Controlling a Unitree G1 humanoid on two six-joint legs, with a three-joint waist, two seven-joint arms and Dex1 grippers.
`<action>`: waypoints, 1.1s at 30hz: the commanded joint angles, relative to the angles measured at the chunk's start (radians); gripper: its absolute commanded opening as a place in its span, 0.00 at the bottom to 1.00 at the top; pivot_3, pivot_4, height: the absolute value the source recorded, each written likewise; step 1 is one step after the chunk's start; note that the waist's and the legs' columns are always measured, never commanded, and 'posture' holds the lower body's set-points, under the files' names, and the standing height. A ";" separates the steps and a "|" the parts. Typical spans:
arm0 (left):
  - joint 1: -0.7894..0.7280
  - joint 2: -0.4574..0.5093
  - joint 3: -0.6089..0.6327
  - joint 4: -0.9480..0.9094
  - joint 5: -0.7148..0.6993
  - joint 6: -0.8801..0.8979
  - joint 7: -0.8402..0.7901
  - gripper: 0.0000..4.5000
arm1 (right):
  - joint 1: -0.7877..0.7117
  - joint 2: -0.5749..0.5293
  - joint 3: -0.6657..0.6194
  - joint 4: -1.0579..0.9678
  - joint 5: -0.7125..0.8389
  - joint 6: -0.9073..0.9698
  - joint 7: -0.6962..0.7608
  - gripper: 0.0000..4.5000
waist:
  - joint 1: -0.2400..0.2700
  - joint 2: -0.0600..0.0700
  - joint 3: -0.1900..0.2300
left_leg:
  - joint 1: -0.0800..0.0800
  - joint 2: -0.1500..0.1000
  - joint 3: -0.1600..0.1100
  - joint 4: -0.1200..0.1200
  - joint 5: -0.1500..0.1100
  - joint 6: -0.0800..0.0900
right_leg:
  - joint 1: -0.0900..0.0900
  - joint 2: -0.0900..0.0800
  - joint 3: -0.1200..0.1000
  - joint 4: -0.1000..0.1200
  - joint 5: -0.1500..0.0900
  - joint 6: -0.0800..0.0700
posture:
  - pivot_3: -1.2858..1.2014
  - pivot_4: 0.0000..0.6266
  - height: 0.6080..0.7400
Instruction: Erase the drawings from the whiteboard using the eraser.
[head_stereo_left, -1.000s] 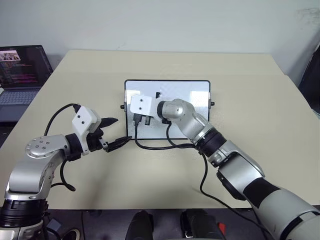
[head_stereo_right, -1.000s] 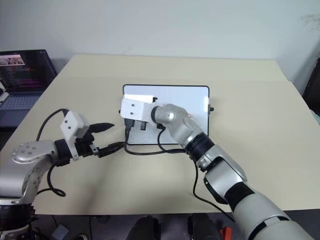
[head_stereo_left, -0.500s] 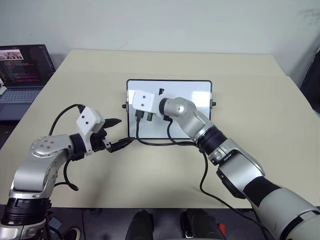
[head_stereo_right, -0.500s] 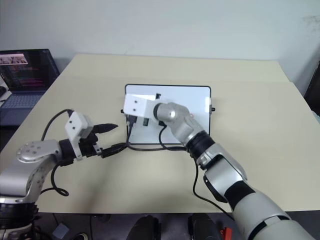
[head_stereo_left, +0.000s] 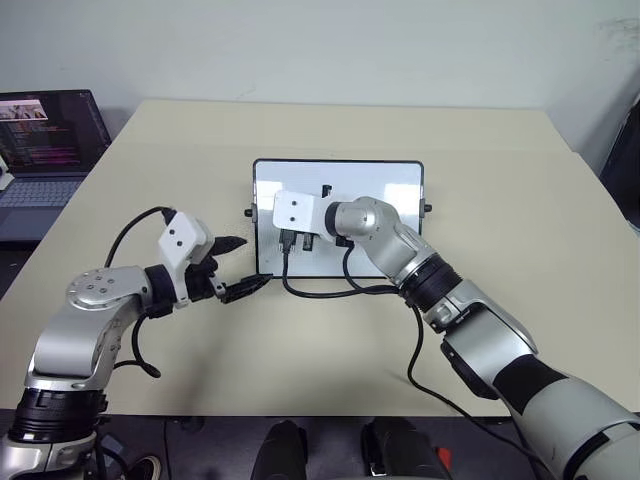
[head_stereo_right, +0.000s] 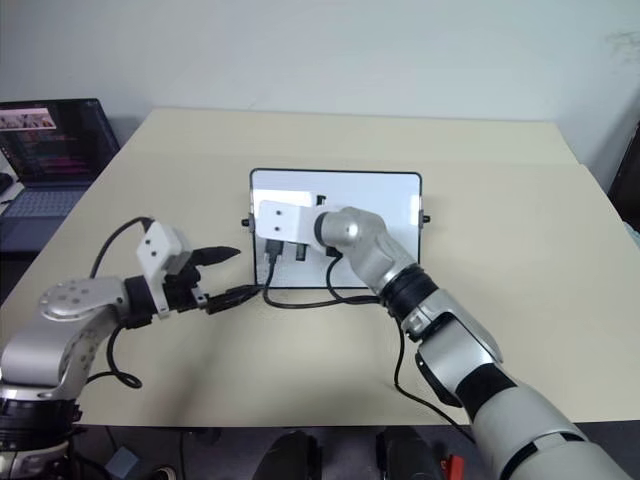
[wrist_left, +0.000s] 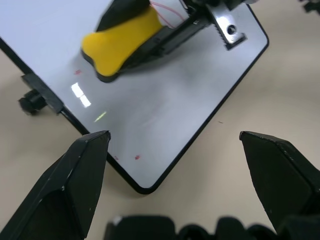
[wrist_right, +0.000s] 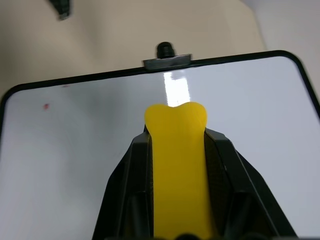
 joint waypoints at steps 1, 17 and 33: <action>-0.022 0.008 0.007 -0.004 -0.002 -0.012 -0.010 1.00 | -0.026 -0.020 -0.028 0.019 -0.014 0.019 -0.020 0.23 | 0.001 0.000 0.000 | 0.000 0.000 0.000 0.000 0.000 0.000 | 0.000 0.000 0.000 0.000 0.000 0.000 | 0.52 0.24 1.00; -0.005 0.011 0.017 -0.012 0.004 -0.015 -0.015 1.00 | 0.051 -0.015 0.023 -0.096 0.004 0.084 0.148 0.23 | 0.000 0.000 0.000 | 0.001 0.000 0.000 0.000 0.000 0.000 | 0.000 0.000 0.000 0.000 0.000 0.000 | 0.52 0.24 1.00; 0.002 0.031 0.035 -0.017 0.000 -0.016 -0.018 1.00 | -0.038 0.068 -0.014 0.076 0.004 -0.032 -0.047 0.23 | -0.007 0.000 0.000 | 0.000 0.000 0.000 -0.001 0.000 0.000 | 0.000 0.000 0.000 -0.001 0.000 0.000 | 0.52 0.24 1.00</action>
